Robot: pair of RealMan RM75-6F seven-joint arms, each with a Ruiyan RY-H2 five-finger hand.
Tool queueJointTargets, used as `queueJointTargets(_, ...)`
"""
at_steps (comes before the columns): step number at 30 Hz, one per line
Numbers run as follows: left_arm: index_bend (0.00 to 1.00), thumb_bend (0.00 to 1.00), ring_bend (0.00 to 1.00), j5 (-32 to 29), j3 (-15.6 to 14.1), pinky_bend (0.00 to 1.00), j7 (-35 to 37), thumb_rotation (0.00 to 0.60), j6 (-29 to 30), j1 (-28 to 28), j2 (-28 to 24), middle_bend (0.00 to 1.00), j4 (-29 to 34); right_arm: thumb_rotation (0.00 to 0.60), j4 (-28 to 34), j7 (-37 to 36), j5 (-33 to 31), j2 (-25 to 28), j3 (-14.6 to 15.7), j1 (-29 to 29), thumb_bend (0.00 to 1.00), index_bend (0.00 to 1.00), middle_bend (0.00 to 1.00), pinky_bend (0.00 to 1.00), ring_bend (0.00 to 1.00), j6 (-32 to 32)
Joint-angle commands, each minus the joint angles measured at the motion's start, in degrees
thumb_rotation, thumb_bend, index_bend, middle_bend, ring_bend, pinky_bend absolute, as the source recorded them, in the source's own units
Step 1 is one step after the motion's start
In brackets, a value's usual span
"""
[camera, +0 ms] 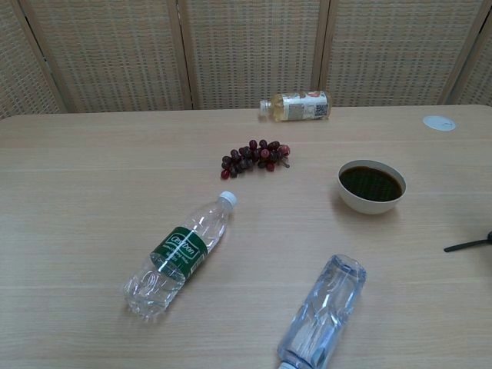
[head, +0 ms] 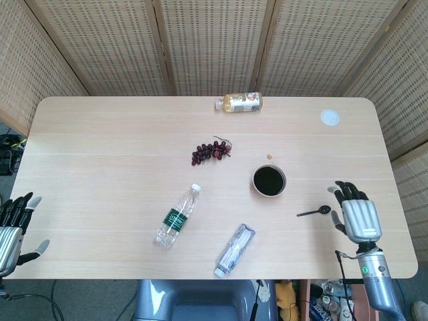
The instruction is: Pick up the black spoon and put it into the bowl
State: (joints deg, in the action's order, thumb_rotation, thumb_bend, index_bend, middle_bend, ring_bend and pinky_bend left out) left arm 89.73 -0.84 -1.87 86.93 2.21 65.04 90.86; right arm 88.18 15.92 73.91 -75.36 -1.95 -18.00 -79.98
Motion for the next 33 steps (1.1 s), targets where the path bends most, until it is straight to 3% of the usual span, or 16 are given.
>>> queueJointTargets(1,0.0,0.26,0.0,0.0,-0.01,0.0,-0.01,0.6,0.03,-0.02,0.03,0.0,-0.02,0.6,-1.07,-0.38,-0.23,0.14,-0.49,-0.57,0.57,0.29,0.35,0.46,0.31,2.25)
queueJointTargets(8,0.0,0.26,0.0,-0.29,-0.06,0.0,-0.06,0.6,0.04,-0.21,-0.01,0.0,-0.12,0.6,-3.26,-0.86,-0.66,-0.65,-1.67,-1.85,0.57,0.29,0.49,0.64,0.49,5.91)
queueJointTargets(14,0.0,0.26,0.0,-0.35,-0.04,0.0,-0.11,0.6,-0.03,-0.2,-0.06,0.0,-0.15,0.6,-5.33,-1.95,-0.71,-1.66,-2.52,-2.97,0.57,0.35,0.72,0.87,0.71,8.45)
queueJointTargets(19,0.0,0.25,0.0,-0.46,-0.03,0.0,-0.24,0.6,-0.04,-0.24,-0.12,0.0,-0.14,0.6,-9.04,-3.2,-1.25,-3.37,-3.18,-5.23,0.57,0.43,0.87,0.99,0.87,13.31)
queueJointTargets(24,0.0,0.26,0.0,-0.64,0.04,0.0,-0.33,0.6,0.05,-0.33,-0.3,0.0,-0.1,0.6,-12.29,-4.23,-1.43,-4.74,-3.16,-6.86,0.57,0.48,0.93,1.0,0.94,17.33)
queueJointTargets(33,0.0,0.26,0.0,-0.75,-0.03,0.0,-0.27,0.6,0.06,-0.5,-0.48,0.0,-0.1,0.6,-17.17,-5.68,-1.4,-7.08,-2.51,-9.0,0.57,0.52,0.96,1.0,0.96,23.13)
